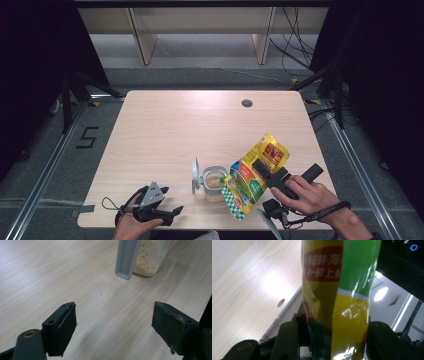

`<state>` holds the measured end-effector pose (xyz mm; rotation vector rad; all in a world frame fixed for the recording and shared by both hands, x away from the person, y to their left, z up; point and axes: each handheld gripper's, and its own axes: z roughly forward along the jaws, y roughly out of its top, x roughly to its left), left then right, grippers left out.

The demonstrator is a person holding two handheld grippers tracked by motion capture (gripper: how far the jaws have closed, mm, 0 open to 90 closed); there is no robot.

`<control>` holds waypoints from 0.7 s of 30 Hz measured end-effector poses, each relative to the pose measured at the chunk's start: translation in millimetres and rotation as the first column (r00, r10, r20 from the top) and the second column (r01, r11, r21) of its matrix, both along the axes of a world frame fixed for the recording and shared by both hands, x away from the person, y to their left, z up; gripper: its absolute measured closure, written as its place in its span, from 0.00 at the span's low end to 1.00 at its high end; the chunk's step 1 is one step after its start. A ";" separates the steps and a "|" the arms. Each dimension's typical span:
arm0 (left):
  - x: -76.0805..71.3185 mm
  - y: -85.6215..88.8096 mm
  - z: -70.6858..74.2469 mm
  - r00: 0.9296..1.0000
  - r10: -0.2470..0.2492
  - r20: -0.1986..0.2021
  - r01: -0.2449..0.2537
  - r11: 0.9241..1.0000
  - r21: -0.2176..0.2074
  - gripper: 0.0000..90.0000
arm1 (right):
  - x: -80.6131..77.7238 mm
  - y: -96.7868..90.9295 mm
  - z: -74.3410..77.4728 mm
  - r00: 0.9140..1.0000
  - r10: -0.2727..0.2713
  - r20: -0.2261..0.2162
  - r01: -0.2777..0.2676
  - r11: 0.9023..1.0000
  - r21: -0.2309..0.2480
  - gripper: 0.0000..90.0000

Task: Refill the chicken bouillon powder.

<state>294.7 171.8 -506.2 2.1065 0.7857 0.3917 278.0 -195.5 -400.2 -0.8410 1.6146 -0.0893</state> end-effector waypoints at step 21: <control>-1.5 -1.5 -1.5 1.000 0.017 -0.013 -0.017 1.000 -0.024 0.21 | -7.2 -7.6 3.0 1.000 -0.012 0.006 0.012 1.000 0.004 0.68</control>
